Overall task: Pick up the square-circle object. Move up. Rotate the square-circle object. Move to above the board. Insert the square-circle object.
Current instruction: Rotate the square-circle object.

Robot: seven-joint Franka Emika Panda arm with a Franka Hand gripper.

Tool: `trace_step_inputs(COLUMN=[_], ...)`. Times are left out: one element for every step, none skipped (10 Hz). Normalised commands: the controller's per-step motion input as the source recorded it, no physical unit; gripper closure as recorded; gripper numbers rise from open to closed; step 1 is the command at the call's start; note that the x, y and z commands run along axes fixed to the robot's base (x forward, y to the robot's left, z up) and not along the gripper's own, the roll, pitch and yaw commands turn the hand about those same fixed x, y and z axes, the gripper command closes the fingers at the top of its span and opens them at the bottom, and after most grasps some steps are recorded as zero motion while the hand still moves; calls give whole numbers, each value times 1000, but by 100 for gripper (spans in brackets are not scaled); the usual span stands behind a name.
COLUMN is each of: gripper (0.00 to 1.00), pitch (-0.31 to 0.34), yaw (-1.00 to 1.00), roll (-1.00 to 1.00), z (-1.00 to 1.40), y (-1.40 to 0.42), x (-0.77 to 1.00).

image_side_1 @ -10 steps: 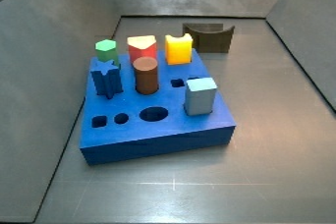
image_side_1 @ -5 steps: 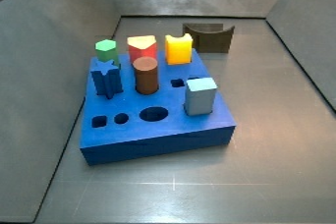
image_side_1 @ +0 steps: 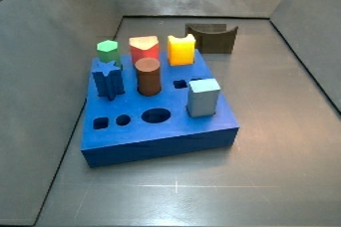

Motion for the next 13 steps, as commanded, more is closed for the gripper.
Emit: trace_step_inputs(gripper=[100,100,100,100,100,100,100,100,100,100,100,100,100], pitch=[98,91,12,13,13,15,16,17,18,19,20,22,22], yaw=[-437,-212,-1000,-1000,-1000,-1000,-1000,-1000,-1000,-1000,-1000,-1000,-1000], roll=[-62,-61,-8,-9,-9,-10,-10,-11,-12,-12,-13,-14,-14], z=[7,8,0,-2,-6,-10,-12,-13,-14,-14,-14,-15,-15], y=[14,14,-13,-9,-7,2,6,7,8,9,9,10,10], x=[46,51,65,63,59,52,50,47,46,44,44,43,43])
